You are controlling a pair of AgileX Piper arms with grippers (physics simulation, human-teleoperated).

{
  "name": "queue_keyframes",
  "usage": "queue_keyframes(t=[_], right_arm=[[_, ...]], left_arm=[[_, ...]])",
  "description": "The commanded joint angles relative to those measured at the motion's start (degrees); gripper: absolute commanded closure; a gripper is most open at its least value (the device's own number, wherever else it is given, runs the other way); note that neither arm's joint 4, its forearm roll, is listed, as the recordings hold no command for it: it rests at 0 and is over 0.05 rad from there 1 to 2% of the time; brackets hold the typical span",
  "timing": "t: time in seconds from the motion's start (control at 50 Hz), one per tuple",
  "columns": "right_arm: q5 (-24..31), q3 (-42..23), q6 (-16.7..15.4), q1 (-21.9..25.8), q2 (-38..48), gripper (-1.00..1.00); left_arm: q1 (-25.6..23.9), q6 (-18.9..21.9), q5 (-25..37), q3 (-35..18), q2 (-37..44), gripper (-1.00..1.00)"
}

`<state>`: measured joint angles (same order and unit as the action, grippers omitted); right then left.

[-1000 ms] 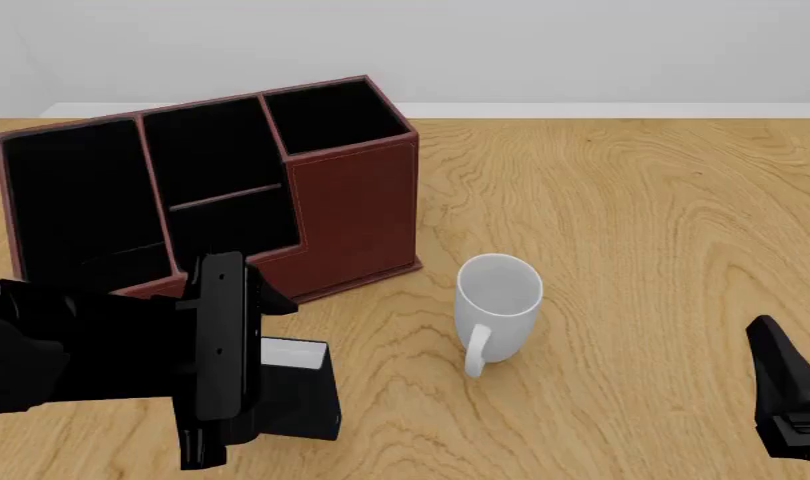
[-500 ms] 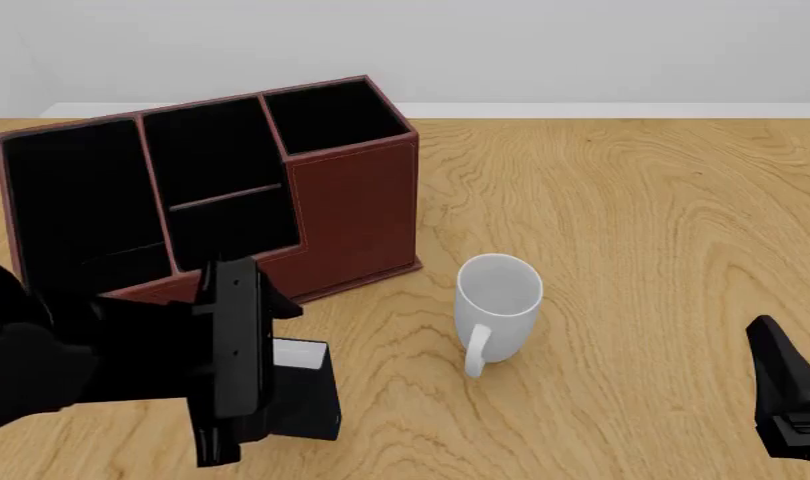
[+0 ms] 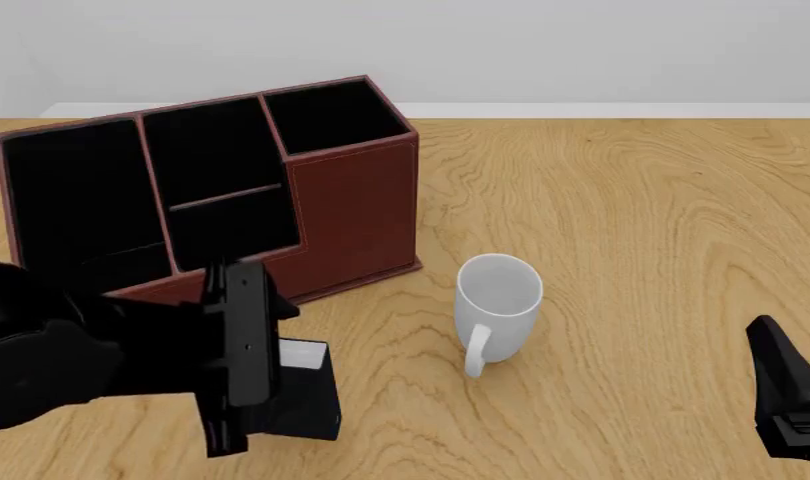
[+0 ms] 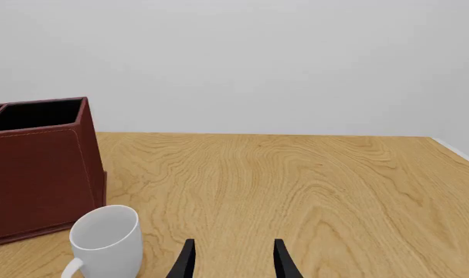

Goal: Pick up the book and place it in the front compartment of the caddy.

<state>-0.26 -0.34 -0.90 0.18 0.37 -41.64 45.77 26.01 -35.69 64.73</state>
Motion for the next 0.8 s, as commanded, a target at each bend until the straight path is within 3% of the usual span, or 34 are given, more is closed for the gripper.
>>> queue_keyframes(t=[0.02, 0.78, 0.8], right_arm=[[0.0, 0.0, 0.0, 0.0, 0.0, -1.00], [0.0, 0.0, 0.0, 0.0, 0.0, -1.00], [0.0, 0.0, 0.0, 0.0, 0.0, -1.00]], left_arm=[[0.6, -0.1, -1.6, 0.9, 1.2, -1.00], [-1.1, -2.0, -9.4, 5.5, 7.9, -1.00], [-0.8, -1.5, -9.9, 5.5, 8.4, 1.00]])
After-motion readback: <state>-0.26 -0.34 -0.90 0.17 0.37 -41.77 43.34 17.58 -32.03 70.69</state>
